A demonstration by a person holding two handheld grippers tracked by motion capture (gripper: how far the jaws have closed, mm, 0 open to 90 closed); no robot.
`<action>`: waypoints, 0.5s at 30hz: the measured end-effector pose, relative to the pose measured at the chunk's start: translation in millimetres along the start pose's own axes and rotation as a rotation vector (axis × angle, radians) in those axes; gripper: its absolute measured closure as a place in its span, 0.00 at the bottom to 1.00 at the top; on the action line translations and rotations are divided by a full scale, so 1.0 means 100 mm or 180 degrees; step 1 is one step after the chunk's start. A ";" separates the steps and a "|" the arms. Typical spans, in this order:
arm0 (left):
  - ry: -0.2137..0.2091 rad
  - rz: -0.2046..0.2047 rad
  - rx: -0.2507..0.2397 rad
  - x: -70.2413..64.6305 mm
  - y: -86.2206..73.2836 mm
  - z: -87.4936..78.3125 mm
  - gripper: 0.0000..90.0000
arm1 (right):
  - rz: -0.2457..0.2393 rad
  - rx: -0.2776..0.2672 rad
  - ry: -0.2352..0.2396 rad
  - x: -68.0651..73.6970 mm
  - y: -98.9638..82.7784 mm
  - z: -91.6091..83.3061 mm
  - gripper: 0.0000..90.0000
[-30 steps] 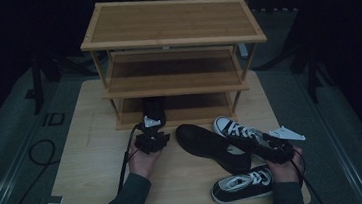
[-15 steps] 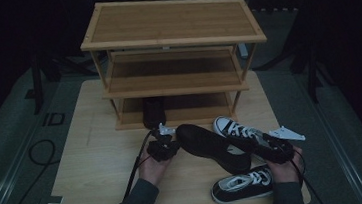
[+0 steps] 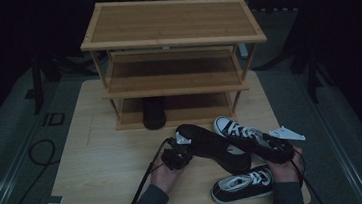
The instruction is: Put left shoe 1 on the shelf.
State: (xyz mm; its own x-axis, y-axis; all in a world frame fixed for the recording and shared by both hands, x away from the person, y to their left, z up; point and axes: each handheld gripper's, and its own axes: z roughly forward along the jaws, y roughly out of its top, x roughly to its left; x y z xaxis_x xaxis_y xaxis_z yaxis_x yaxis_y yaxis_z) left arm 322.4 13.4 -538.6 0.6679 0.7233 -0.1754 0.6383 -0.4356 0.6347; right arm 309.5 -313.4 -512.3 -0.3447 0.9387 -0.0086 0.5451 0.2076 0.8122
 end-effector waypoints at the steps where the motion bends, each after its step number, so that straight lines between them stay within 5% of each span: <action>1: -0.0005 0.0013 0.0012 -0.02 0.00 0.02 1.00 | 0.0001 0.0000 0.0001 0.00 0.00 0.00 0.50; 15: 0.0146 -0.0064 0.0011 0.00 0.08 0.16 1.00 | 0.0002 0.0002 -0.0003 0.00 0.00 0.00 0.50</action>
State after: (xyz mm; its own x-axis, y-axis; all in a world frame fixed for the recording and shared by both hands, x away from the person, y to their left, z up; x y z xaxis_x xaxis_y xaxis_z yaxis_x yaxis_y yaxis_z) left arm 333.6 1.3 -545.9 0.6368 0.7556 -0.1534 0.6528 -0.4224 0.6289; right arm 309.6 -313.3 -512.3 -0.3436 0.9391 -0.0086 0.5460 0.2072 0.8118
